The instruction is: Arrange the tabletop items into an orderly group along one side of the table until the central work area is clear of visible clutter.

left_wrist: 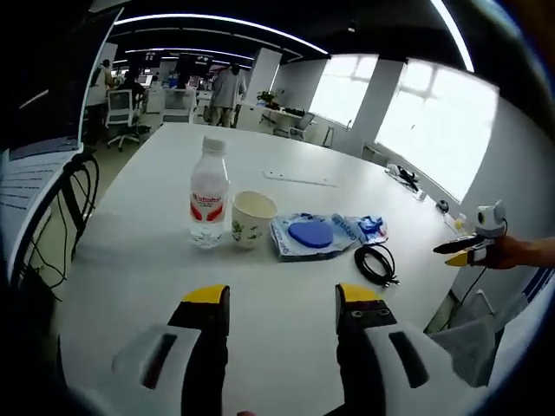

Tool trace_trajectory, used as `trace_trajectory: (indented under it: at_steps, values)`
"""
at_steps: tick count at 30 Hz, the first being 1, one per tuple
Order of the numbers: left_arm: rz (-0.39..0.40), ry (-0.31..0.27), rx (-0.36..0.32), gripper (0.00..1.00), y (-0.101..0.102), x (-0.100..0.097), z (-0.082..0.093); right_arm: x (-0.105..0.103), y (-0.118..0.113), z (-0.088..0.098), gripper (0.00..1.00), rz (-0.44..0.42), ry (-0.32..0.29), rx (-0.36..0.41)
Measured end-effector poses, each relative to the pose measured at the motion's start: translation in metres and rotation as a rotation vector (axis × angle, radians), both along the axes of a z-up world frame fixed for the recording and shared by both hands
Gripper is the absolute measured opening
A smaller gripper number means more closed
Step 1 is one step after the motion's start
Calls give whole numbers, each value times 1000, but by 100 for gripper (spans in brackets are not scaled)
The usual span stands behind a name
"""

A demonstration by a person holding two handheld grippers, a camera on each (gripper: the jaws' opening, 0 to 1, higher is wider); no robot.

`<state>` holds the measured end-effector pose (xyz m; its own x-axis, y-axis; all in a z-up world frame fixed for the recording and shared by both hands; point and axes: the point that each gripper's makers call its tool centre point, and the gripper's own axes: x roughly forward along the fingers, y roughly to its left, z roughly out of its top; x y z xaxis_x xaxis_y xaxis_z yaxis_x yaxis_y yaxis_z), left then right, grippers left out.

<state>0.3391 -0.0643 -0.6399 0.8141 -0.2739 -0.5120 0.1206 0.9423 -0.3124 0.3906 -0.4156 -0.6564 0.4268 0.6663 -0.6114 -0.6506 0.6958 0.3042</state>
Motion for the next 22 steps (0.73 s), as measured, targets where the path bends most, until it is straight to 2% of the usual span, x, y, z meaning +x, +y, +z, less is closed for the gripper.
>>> trace_trajectory:
  at_steps: [22]
  values:
    - [9,18,-2,47,2,-4,-4,3,-3,-3,56,-25,15,16]
